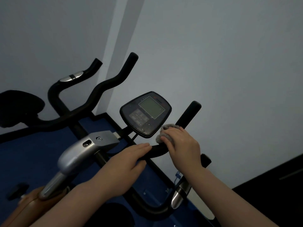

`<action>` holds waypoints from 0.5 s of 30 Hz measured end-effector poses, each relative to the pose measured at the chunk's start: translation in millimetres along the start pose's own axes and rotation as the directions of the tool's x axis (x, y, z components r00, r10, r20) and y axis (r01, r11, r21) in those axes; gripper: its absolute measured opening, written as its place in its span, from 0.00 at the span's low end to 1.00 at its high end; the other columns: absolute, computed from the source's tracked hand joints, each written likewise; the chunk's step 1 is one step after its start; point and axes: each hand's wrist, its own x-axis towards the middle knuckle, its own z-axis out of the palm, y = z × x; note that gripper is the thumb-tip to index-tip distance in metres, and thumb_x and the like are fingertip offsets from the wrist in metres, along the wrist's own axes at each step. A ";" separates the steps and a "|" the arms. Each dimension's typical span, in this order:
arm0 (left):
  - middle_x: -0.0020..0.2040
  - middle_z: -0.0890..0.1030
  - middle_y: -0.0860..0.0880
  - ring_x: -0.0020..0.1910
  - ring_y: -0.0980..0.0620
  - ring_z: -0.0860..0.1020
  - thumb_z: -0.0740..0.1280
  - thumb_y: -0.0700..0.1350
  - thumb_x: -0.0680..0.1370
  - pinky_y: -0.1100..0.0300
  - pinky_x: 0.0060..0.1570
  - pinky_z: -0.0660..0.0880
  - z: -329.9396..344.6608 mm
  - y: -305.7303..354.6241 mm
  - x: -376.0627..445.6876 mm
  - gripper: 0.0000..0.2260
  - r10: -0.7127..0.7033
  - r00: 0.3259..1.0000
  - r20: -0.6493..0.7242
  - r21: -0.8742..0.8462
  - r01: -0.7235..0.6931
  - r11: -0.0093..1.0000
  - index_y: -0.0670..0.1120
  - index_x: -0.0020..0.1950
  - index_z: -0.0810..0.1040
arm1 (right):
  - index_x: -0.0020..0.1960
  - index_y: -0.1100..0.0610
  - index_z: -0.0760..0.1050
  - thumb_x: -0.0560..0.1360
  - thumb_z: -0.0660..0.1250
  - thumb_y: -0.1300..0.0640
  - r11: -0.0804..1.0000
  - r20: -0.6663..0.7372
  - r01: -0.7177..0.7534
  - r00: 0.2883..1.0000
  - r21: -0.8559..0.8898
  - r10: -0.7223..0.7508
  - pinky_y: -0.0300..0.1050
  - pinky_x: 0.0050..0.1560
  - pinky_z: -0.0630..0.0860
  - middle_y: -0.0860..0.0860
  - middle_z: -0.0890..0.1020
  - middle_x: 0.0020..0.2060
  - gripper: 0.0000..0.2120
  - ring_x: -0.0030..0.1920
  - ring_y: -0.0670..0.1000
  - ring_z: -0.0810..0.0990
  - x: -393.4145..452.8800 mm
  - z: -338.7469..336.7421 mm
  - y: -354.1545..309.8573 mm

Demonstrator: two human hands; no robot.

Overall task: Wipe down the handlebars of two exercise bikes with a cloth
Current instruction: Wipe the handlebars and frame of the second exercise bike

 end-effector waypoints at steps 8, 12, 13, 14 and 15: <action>0.72 0.61 0.67 0.70 0.71 0.57 0.62 0.46 0.80 0.73 0.67 0.52 -7.3 -4.3 -22.2 0.22 -0.063 0.998 -0.017 -0.081 0.062 0.995 0.59 0.73 0.64 | 0.48 0.50 0.83 0.76 0.68 0.54 0.932 -0.082 -0.356 0.929 0.062 0.360 0.34 0.44 0.73 0.43 0.84 0.48 0.05 0.51 0.43 0.81 -23.5 15.1 -56.5; 0.71 0.65 0.65 0.69 0.71 0.61 0.63 0.44 0.79 0.72 0.67 0.56 -12.7 -6.2 -39.4 0.21 -0.125 0.989 -0.074 -0.144 0.113 0.983 0.57 0.71 0.67 | 0.46 0.49 0.82 0.76 0.68 0.54 0.886 -0.129 -0.456 0.876 0.088 0.464 0.27 0.37 0.63 0.43 0.84 0.44 0.05 0.45 0.43 0.81 -26.2 18.9 -80.6; 0.70 0.67 0.64 0.68 0.70 0.63 0.63 0.44 0.79 0.72 0.67 0.58 -13.7 -7.6 -44.6 0.20 -0.153 0.984 -0.096 -0.167 0.136 0.977 0.57 0.71 0.68 | 0.46 0.48 0.82 0.76 0.68 0.53 0.879 -0.143 -0.465 0.868 0.104 0.476 0.27 0.37 0.63 0.43 0.84 0.44 0.04 0.45 0.43 0.81 -27.6 20.7 -86.2; 0.69 0.69 0.63 0.67 0.70 0.64 0.63 0.44 0.79 0.71 0.67 0.59 -14.2 -8.9 -49.9 0.20 -0.181 0.977 -0.113 -0.190 0.158 0.969 0.57 0.70 0.68 | 0.48 0.49 0.82 0.76 0.68 0.54 0.876 -0.155 -0.466 0.863 0.125 0.481 0.28 0.39 0.66 0.43 0.84 0.45 0.04 0.46 0.43 0.81 -29.8 23.0 -91.8; 0.69 0.69 0.63 0.67 0.69 0.65 0.63 0.45 0.79 0.68 0.68 0.60 -14.4 -10.2 -55.3 0.19 -0.202 0.972 -0.120 -0.205 0.175 0.963 0.57 0.70 0.69 | 0.50 0.49 0.82 0.76 0.69 0.54 0.875 -0.164 -0.460 0.861 0.151 0.481 0.31 0.43 0.70 0.44 0.85 0.47 0.05 0.49 0.42 0.81 -32.9 26.5 -97.2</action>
